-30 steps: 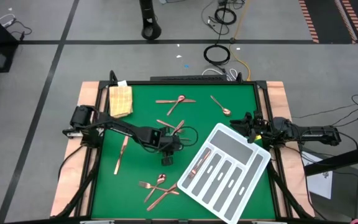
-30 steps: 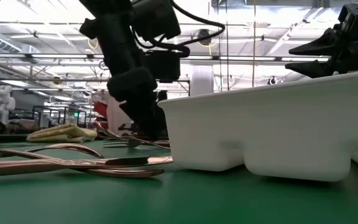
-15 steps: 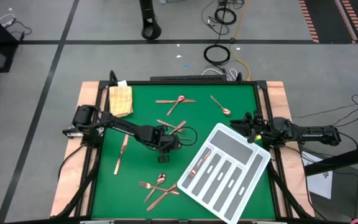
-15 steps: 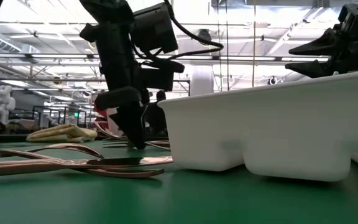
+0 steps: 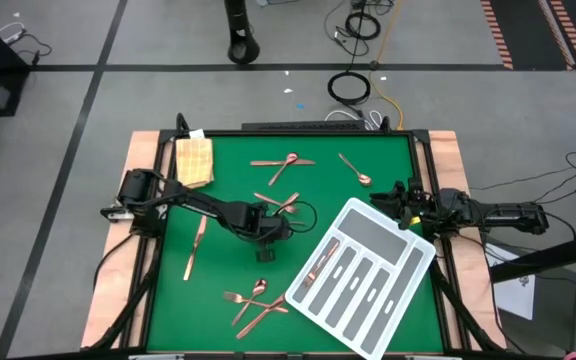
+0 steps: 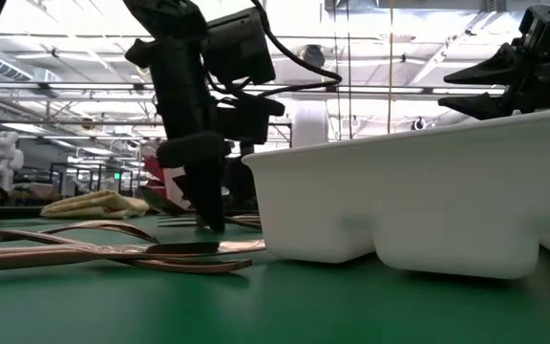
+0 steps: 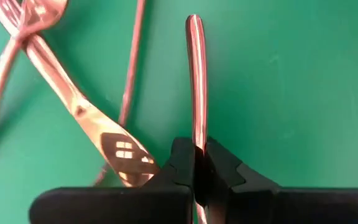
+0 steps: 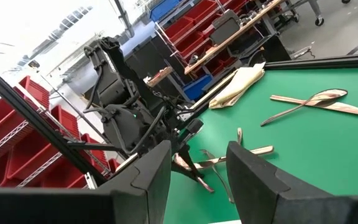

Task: Sort silverware
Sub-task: Put the bronze spoon into the silverware tray

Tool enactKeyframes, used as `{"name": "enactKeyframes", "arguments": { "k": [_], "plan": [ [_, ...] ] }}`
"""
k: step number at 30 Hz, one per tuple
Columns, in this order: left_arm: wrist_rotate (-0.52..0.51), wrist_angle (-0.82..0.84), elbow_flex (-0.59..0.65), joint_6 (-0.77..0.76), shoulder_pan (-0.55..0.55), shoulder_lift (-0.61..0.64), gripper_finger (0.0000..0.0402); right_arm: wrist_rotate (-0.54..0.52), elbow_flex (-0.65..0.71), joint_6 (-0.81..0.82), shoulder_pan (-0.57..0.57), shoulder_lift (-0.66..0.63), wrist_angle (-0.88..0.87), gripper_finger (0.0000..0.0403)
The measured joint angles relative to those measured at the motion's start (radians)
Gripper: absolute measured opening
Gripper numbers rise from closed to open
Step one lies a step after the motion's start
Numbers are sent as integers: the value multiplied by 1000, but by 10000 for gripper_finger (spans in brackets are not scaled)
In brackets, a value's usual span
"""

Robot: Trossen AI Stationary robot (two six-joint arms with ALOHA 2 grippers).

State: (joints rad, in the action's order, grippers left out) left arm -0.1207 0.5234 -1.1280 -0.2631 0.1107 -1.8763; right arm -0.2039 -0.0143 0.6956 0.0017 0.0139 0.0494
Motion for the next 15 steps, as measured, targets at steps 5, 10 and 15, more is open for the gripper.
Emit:
{"name": "enactKeyframes", "arguments": {
  "k": [5,10,15],
  "plan": [
    [23,18,-81,-135,1,50,8,0,0,0,0,0,0,144],
    [17,17,-199,-258,1,83,8,0,0,0,0,0,0,144],
    [-5,-153,-294,-347,15,92,8,0,0,6,0,1,0,144]
  ]
}}
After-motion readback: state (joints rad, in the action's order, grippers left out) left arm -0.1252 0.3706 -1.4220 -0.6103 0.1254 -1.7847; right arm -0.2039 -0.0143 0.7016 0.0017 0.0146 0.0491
